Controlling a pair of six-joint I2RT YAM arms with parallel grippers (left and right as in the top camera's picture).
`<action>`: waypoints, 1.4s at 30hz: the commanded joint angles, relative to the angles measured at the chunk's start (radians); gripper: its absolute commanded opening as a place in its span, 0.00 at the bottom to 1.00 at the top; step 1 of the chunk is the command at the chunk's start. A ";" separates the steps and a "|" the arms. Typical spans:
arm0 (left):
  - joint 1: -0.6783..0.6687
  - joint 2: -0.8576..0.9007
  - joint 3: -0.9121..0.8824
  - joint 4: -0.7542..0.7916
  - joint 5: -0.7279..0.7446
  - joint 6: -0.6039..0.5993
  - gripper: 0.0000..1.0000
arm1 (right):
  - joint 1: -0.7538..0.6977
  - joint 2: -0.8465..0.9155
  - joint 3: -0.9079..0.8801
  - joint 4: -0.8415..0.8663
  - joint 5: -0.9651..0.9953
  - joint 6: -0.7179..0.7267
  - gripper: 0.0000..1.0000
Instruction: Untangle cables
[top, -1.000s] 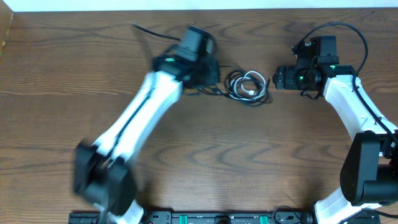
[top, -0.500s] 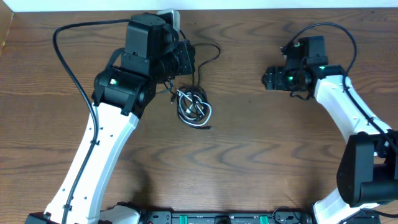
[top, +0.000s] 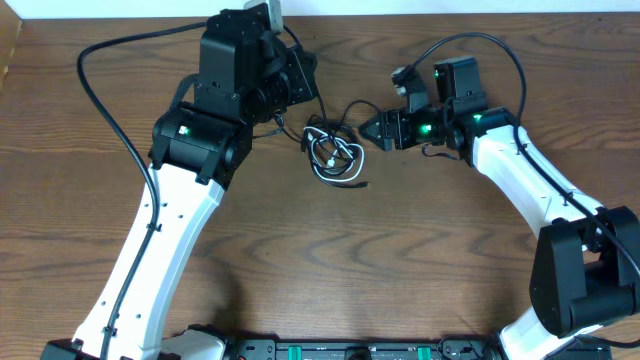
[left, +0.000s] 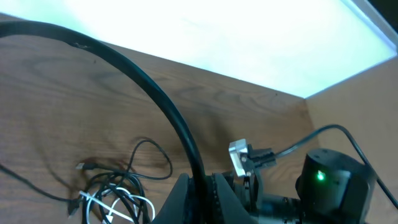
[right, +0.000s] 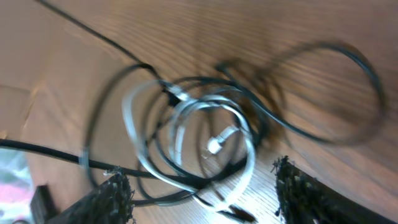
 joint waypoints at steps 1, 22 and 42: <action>0.003 0.003 0.007 0.008 -0.022 -0.105 0.07 | -0.002 0.012 -0.003 0.057 -0.159 -0.078 0.77; 0.003 0.019 0.007 -0.039 0.011 -0.138 0.07 | 0.164 0.013 -0.004 0.239 -0.080 -0.078 0.69; 0.046 0.068 0.006 -0.080 -0.066 -0.169 0.08 | 0.131 0.012 -0.003 0.667 -0.174 0.414 0.01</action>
